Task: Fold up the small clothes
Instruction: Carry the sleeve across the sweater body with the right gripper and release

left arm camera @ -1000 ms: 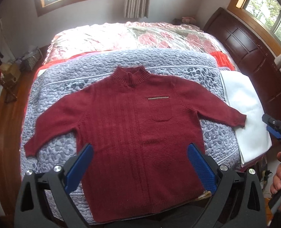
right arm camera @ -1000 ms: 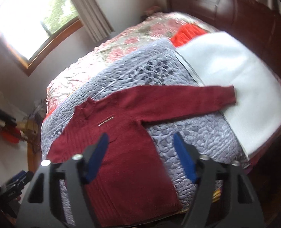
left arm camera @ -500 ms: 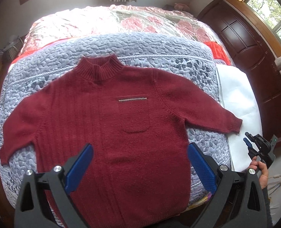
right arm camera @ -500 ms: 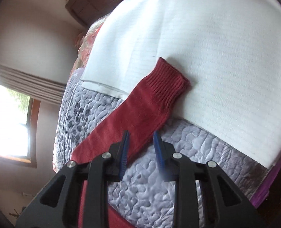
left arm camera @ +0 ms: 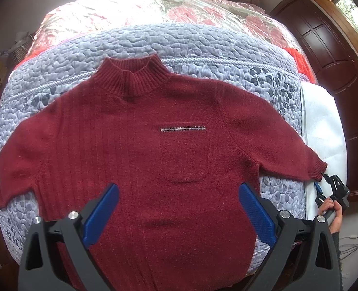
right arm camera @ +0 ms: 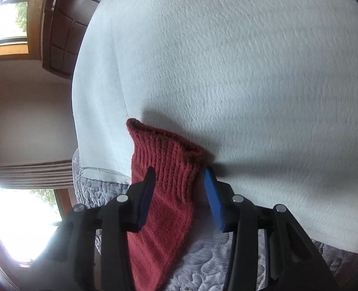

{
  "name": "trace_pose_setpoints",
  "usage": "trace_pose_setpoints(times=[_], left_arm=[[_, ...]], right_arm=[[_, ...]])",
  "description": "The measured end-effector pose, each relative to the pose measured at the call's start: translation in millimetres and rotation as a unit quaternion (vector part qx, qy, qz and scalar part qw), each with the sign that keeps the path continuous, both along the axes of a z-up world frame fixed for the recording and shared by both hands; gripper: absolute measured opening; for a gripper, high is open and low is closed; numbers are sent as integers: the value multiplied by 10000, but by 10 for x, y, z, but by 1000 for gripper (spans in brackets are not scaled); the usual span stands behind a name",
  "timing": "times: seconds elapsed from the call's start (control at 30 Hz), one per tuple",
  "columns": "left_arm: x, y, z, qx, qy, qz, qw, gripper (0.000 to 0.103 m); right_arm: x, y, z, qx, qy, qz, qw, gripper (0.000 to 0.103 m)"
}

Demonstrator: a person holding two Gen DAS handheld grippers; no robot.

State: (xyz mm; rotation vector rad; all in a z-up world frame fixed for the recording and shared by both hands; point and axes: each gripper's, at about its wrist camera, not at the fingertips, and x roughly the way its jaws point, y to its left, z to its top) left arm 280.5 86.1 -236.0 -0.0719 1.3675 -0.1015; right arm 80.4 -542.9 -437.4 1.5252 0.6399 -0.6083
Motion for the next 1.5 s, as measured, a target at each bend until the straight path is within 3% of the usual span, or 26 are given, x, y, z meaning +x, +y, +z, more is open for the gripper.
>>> trace_pose_setpoints(times=[0.2, 0.23, 0.3, 0.43, 0.63, 0.8, 0.9, 0.97, 1.03, 1.17, 1.33, 1.5], left_arm=[[-28, -31, -48, 87, 44, -94, 9999, 99], [-34, -22, -55, 90, 48, -88, 9999, 99], [-42, -4, -70, 119, 67, -74, 9999, 99], [-84, 72, -91, 157, 109, -35, 9998, 99], [-129, 299, -66, -272, 291, 246, 9989, 99], [-128, 600, -27, -939, 505, 678, 9920, 99], [-127, 755, 16, -1036, 518, 765, 9903, 99], [-138, 836, 71, -869, 417, 740, 9926, 99], [-157, 919, 128, -699, 285, 697, 9947, 99], [-169, 1151, 237, -803, -18, 741, 9940, 99], [-119, 1428, 244, -674, -142, 744, 9948, 99], [-29, 1713, 204, -1140, -182, 916, 9891, 99]], right_arm=[[46, -15, 10, -49, 37, -54, 10000, 48], [61, -11, 23, -100, 52, -14, 9999, 44], [125, 0, 43, -175, 38, 82, 9998, 20], [169, -13, 146, -322, -11, 220, 9992, 11], [233, 79, 694, -960, -109, 723, 9927, 9], [533, 409, 1368, -1804, -235, 1463, 9724, 9], [793, 749, 1798, -2368, -374, 2055, 9489, 9], [971, 1052, 2063, -2725, -473, 2496, 9280, 9], [1168, 1410, 2296, -3077, -578, 2949, 9028, 9], [1516, 2283, 2591, -3616, -803, 3849, 8454, 9], [1906, 3525, 2550, -3944, -990, 4974, 7663, 9], [2051, 4641, 2065, -3876, -901, 5917, 7011, 9]])
